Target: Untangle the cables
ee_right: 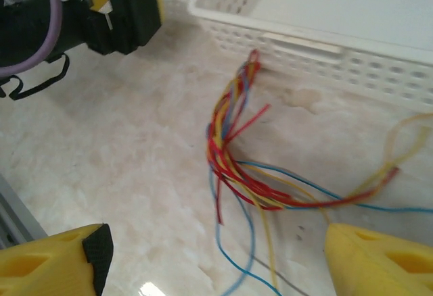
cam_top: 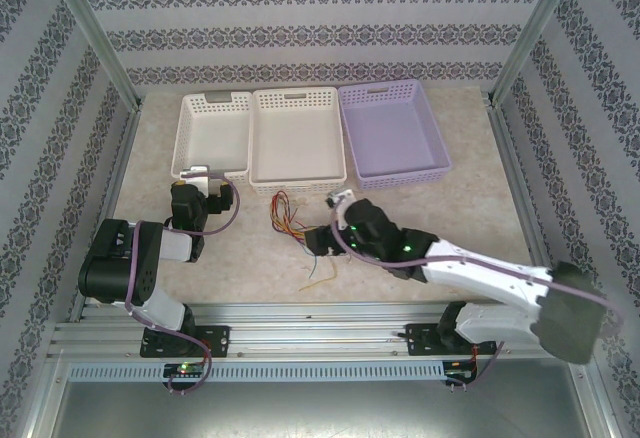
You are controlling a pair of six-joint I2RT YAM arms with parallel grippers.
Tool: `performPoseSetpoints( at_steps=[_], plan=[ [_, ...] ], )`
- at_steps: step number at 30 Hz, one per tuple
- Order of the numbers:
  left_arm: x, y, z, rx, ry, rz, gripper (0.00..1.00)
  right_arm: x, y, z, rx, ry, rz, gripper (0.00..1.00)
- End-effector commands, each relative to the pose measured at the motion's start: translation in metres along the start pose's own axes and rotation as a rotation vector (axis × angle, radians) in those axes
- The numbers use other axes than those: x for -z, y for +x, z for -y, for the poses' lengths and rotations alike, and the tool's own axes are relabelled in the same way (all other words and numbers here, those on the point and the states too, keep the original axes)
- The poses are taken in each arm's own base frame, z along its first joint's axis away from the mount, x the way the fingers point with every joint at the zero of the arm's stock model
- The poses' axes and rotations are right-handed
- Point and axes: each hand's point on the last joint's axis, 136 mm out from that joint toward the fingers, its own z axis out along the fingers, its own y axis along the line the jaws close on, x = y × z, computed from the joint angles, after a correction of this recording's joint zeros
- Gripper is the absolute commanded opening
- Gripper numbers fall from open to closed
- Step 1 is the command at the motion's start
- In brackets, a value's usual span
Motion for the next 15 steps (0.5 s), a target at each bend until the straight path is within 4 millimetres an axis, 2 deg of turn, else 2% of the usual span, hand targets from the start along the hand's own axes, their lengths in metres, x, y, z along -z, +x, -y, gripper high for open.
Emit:
performPoseSetpoints(
  at_steps=[1, 3, 6, 10, 15],
  plan=[
    [-0.004, -0.008, -0.001, 0.0, 0.001, 0.019, 1.0, -0.015, -0.026, -0.019, 0.06, -0.004, 0.029, 0.78],
    [-0.004, -0.008, -0.001, 0.001, 0.001, 0.019, 1.0, -0.031, -0.033, -0.029, 0.079, -0.021, 0.017, 0.73],
    [-0.004, -0.008, -0.001, 0.001, 0.002, 0.019, 1.0, -0.061, -0.035, -0.038, 0.11, -0.022, -0.052, 0.66],
    [-0.004, -0.008, -0.001, 0.001, 0.002, 0.019, 1.0, -0.091, -0.03, -0.042, 0.113, -0.017, -0.12, 0.65],
    [0.002, -0.01, -0.006, 0.013, -0.024, 0.056, 1.0, -0.112, -0.016, -0.019, 0.049, 0.044, -0.169, 0.64]
  ],
)
